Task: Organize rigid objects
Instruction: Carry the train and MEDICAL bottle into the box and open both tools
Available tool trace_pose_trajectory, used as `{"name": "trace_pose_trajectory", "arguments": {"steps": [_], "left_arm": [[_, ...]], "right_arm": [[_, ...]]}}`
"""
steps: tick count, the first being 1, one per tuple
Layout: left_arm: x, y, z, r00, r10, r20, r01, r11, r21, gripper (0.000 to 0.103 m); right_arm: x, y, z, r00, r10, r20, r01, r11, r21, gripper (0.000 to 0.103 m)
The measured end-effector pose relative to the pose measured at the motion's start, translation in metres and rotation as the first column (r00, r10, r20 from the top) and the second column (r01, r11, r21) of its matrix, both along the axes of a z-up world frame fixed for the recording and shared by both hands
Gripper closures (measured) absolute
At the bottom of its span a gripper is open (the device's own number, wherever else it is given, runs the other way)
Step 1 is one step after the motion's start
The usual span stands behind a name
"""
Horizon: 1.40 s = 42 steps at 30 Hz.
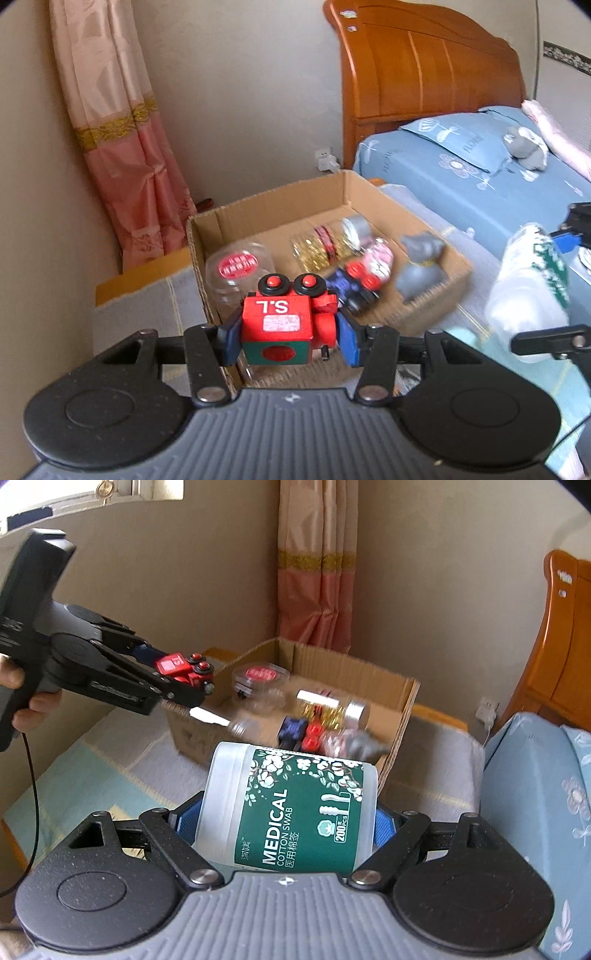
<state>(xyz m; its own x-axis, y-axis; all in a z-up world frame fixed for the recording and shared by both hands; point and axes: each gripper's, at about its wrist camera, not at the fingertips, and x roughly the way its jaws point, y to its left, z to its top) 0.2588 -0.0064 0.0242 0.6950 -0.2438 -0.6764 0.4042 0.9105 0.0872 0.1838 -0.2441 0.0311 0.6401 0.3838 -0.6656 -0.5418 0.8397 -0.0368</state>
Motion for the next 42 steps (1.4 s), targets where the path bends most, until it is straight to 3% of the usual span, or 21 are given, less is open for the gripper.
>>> {"name": "trace_pose_trajectory", "arguments": {"steps": [4, 7, 14, 28, 38, 42], "left_arm": [[0.019, 0.004, -0.008, 0.999, 0.040, 0.002, -0.040, 0.999, -0.015, 0.049], [0.024, 0.010, -0.016, 0.996, 0.085, 0.009, -0.085, 0.996, -0.033, 0.018], [0.006, 0.018, -0.018, 0.997, 0.076, 0.015, -0.076, 0.996, -0.046, 0.006], [-0.027, 0.037, -0.010, 0.993, 0.104, 0.060, -0.101, 0.993, -0.059, 0.004], [-0.033, 0.052, -0.013, 0.986, 0.149, 0.069, -0.146, 0.988, -0.052, 0.004], [-0.034, 0.055, -0.016, 0.986, 0.159, 0.056, -0.156, 0.986, -0.059, 0.004]], "right_arm": [[0.016, 0.002, 0.010, 1.000, -0.003, 0.026, 0.003, 1.000, -0.005, 0.014], [0.026, 0.005, 0.013, 0.999, -0.006, 0.034, 0.006, 1.000, -0.017, 0.014], [0.042, 0.009, 0.016, 1.000, -0.012, 0.014, 0.013, 1.000, -0.007, 0.014], [0.114, 0.015, 0.034, 0.996, -0.090, -0.016, 0.090, 0.996, 0.001, 0.014], [0.194, 0.027, 0.017, 0.982, -0.159, -0.098, 0.160, 0.987, -0.003, 0.014], [0.206, 0.024, 0.010, 0.973, -0.197, -0.121, 0.202, 0.979, 0.031, 0.000]]}}
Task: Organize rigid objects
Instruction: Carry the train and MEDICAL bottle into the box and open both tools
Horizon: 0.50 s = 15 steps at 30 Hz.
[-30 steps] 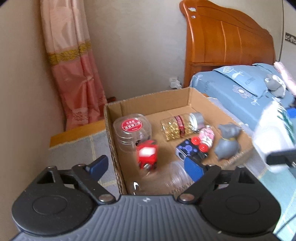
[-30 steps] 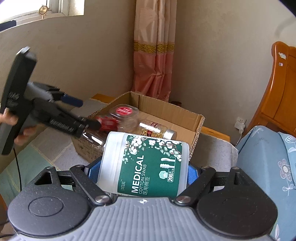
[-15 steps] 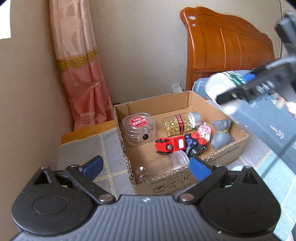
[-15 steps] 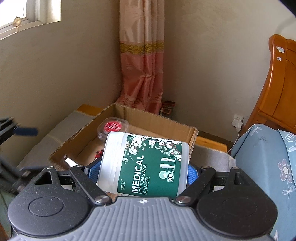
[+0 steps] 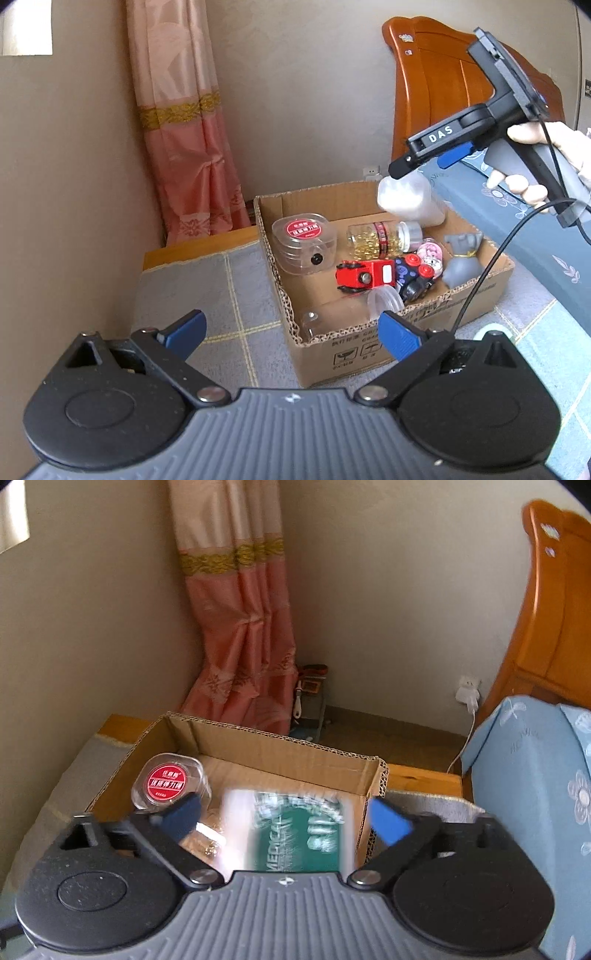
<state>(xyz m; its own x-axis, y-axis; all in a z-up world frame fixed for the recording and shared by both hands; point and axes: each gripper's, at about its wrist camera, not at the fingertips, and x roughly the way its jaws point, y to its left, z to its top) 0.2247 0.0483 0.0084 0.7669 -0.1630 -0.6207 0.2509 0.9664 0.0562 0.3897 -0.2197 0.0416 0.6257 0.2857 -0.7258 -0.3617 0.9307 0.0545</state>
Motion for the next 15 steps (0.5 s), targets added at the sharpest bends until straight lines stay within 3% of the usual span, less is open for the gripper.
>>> {"name": "trace_pose_trajectory", "arguments": {"steps": [6, 15], "left_arm": [[-0.008, -0.004, 0.003, 1.000, -0.014, 0.002, 0.014, 1.000, -0.004, 0.004], [-0.025, -0.011, 0.003, 1.000, -0.006, -0.021, 0.006, 1.000, -0.012, 0.001]], "right_arm": [[-0.019, -0.001, 0.000, 1.000, 0.018, 0.008, -0.018, 1.000, -0.021, 0.000], [-0.080, 0.001, 0.007, 0.996, 0.079, 0.044, -0.076, 0.996, -0.046, 0.000]]}}
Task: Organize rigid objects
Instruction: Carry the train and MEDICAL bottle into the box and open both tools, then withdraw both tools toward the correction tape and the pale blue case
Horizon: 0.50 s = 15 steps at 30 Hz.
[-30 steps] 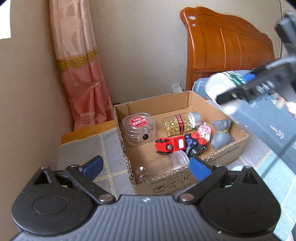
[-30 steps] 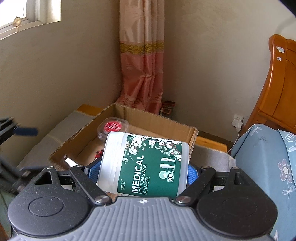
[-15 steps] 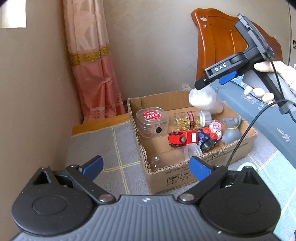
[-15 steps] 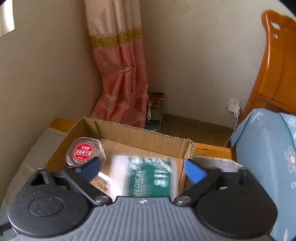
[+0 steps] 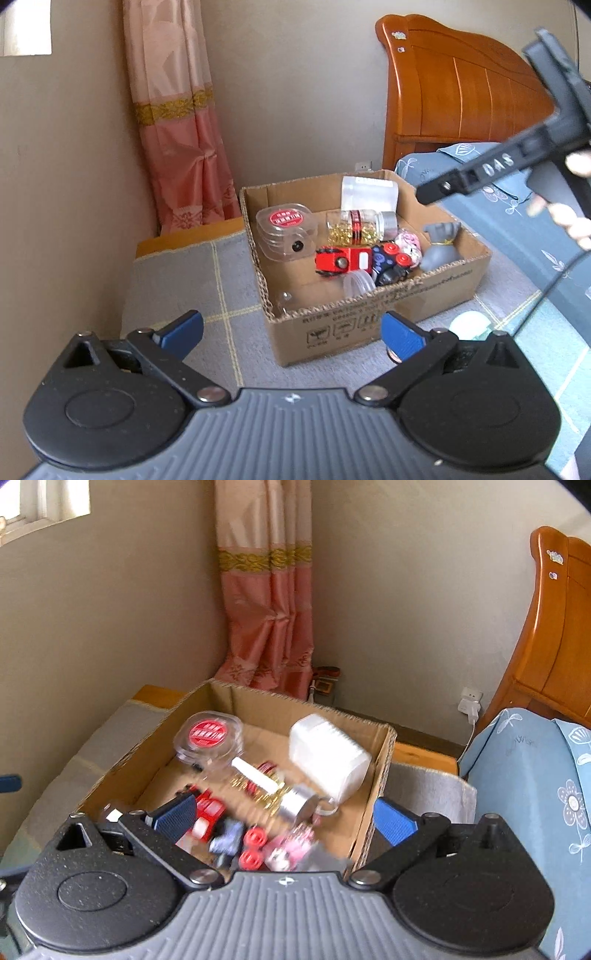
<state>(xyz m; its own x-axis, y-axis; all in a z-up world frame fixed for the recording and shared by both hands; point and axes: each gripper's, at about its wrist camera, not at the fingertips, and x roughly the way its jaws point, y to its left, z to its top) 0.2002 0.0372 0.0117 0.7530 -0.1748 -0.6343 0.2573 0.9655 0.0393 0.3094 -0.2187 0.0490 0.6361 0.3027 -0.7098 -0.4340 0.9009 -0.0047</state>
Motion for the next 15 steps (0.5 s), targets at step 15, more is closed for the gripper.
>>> {"name": "trace_pose_trajectory", "arguments": {"steps": [15], "left_arm": [[-0.032, -0.007, 0.010, 0.999, 0.026, -0.023, -0.026, 1.000, 0.008, 0.001]], "right_arm": [[-0.079, -0.020, -0.027, 0.998, -0.063, 0.002, 0.062, 0.997, 0.046, 0.000]]}}
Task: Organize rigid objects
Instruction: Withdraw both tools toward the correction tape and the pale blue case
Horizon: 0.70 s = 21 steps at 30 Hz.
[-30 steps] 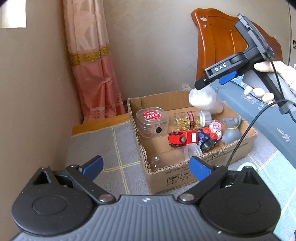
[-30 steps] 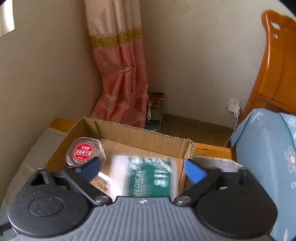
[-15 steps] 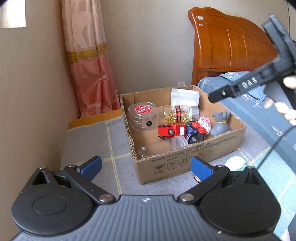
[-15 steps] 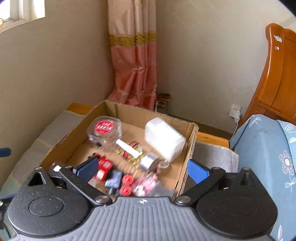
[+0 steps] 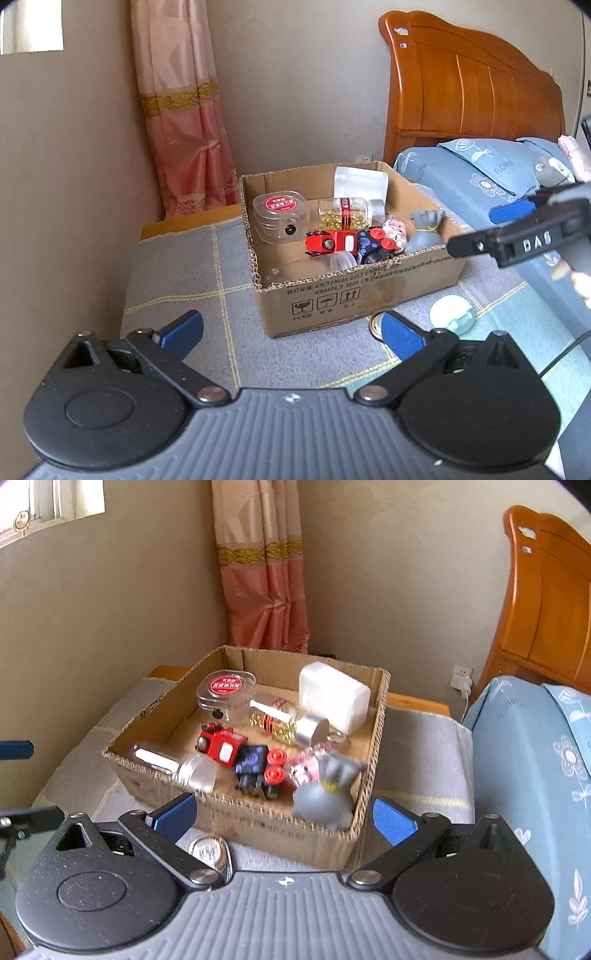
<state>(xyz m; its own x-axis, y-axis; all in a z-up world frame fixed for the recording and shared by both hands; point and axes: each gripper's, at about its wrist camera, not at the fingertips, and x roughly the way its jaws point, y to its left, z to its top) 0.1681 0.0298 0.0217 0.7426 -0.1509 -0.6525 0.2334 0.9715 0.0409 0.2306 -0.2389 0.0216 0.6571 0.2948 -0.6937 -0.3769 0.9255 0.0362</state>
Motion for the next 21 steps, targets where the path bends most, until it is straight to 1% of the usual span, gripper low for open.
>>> {"name": "trace_pose_trajectory", "arguments": {"steps": [4, 7, 9, 15, 17, 21], "left_arm": [[-0.006, -0.004, -0.002, 1.000, 0.002, 0.004, -0.002, 1.000, 0.003, 0.001], [-0.006, -0.009, -0.010, 1.000, -0.005, -0.008, 0.005, 1.000, -0.007, 0.001], [-0.003, -0.013, -0.017, 1.000, -0.016, -0.020, 0.016, 1.000, -0.019, 0.001], [0.010, -0.025, -0.043, 0.996, -0.043, -0.074, 0.040, 0.999, -0.037, 0.001], [0.016, -0.028, -0.050, 0.995, -0.042, -0.094, 0.039, 0.998, -0.040, 0.001], [0.026, -0.033, -0.060, 0.992, -0.049, -0.117, 0.043, 0.998, -0.054, 0.001]], "right_arm": [[-0.020, -0.010, -0.013, 1.000, -0.029, 0.004, 0.029, 0.999, 0.019, 0.000], [-0.031, -0.015, -0.033, 0.999, -0.051, -0.012, 0.051, 0.998, 0.037, 0.000], [-0.035, -0.015, -0.047, 0.997, -0.071, -0.017, 0.072, 0.997, 0.030, 0.000], [-0.036, -0.013, -0.085, 0.992, -0.124, -0.021, 0.125, 0.992, 0.020, 0.000], [-0.032, -0.012, -0.094, 0.991, -0.134, -0.029, 0.135, 0.991, 0.022, 0.000], [-0.024, -0.010, -0.108, 0.986, -0.165, -0.040, 0.164, 0.986, -0.012, 0.000]]}}
